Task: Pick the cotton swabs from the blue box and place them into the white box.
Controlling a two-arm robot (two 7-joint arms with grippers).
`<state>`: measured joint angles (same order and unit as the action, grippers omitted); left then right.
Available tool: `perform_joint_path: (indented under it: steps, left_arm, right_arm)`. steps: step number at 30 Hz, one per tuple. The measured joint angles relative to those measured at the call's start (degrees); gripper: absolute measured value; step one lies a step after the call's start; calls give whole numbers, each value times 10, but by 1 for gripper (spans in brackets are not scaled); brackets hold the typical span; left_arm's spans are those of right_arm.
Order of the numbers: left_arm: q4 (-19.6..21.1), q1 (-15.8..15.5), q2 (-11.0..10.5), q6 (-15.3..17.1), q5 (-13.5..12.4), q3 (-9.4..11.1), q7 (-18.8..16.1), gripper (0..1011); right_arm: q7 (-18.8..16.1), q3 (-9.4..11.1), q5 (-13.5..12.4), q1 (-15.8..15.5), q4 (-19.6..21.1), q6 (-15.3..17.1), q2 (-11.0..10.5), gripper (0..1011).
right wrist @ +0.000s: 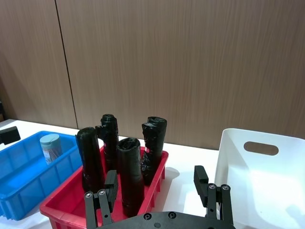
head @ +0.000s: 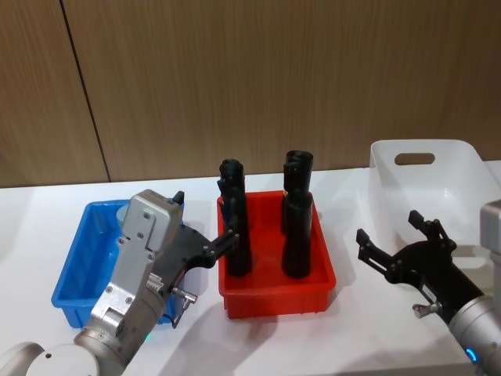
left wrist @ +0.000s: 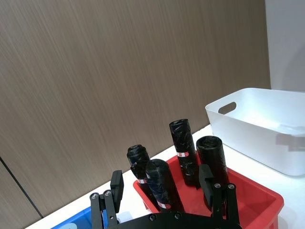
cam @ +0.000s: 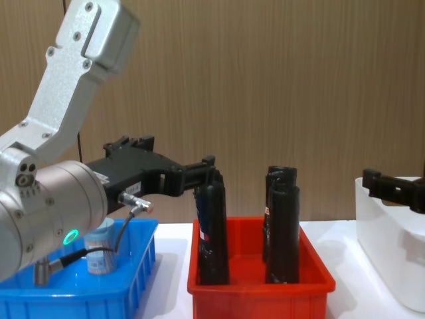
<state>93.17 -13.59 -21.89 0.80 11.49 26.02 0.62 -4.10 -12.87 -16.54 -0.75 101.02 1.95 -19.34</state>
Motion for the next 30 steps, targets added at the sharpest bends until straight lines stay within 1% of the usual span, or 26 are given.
perform_joint_path:
  steps: [7, 11, 14, 20, 21, 24, 30]
  left_arm:
    - [0, 0, 0, 0, 0, 0, 0, 1003]
    - [0, 0, 0, 0, 0, 0, 0, 1003]
    - [0, 0, 0, 0, 0, 0, 0, 1003]
    - [0, 0, 0, 0, 0, 0, 0, 1003]
    - [0, 0, 0, 0, 0, 0, 0, 1003]
    - [0, 0, 0, 0, 0, 0, 0, 1003]
    - [0, 0, 0, 0, 0, 0, 0, 1003]
  right_arm:
    - [-18, 5, -8, 7, -16, 2, -3, 1001]
    - [-43, 12, -18, 16, -39, 2, -8, 1001]
    - [-55, 15, -23, 22, -52, 2, -10, 1001]
    - [-102, 25, -42, 46, -104, -4, -16, 1001]
    - [-102, 25, -42, 46, -104, -4, -16, 1001]
    - [-127, 29, -50, 62, -135, -7, -16, 1001]
    - [-166, 30, -58, 86, -175, -9, -14, 1001]
